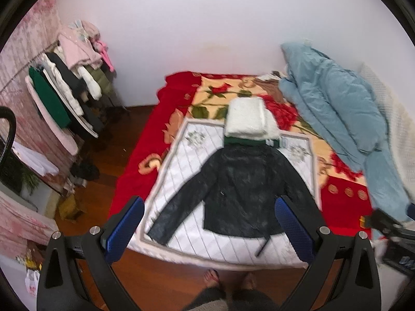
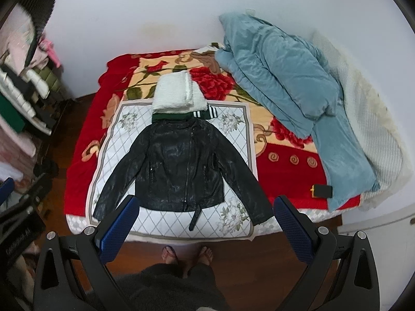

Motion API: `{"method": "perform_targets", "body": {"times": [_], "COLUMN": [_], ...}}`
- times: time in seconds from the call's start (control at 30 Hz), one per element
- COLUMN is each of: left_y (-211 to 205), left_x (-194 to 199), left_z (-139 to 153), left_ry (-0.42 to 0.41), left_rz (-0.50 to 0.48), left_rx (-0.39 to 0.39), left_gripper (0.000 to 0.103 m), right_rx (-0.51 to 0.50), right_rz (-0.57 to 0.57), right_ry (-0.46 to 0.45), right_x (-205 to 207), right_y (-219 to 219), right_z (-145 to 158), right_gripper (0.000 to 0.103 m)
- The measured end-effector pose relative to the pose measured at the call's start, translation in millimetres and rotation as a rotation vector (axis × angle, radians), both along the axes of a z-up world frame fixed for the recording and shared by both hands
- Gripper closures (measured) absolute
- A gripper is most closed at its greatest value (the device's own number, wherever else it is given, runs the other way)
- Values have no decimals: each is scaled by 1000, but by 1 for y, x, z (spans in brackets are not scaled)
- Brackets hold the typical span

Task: Fold large clothes

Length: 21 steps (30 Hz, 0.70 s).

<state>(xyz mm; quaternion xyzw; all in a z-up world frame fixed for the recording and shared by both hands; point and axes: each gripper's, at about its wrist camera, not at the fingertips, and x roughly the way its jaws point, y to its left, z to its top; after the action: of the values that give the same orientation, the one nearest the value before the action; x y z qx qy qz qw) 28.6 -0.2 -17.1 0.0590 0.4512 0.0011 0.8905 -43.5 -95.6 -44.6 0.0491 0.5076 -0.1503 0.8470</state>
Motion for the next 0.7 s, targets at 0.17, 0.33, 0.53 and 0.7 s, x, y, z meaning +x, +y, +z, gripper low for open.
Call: {"method": "perform_targets", "body": {"times": [0.17, 0.33, 0.53, 0.7], "left_y": [2, -9, -19, -28], "left_x": [54, 101, 135, 159], "left_z": [-63, -145, -258, -364], "left_ry": [-12, 55, 163, 261], "left_rz": [0, 31, 62, 102], "left_rx": [105, 212, 365, 454], "left_gripper": [0, 0, 0, 0], "right_rx": [57, 192, 360, 389], "right_rz": [-159, -314, -327, -323], "right_ry": [57, 133, 288, 391], "right_x": [28, 53, 87, 129], "right_y": [-46, -115, -180, -218], "right_z": [-65, -172, -346, -500], "right_gripper": [0, 14, 14, 14]}}
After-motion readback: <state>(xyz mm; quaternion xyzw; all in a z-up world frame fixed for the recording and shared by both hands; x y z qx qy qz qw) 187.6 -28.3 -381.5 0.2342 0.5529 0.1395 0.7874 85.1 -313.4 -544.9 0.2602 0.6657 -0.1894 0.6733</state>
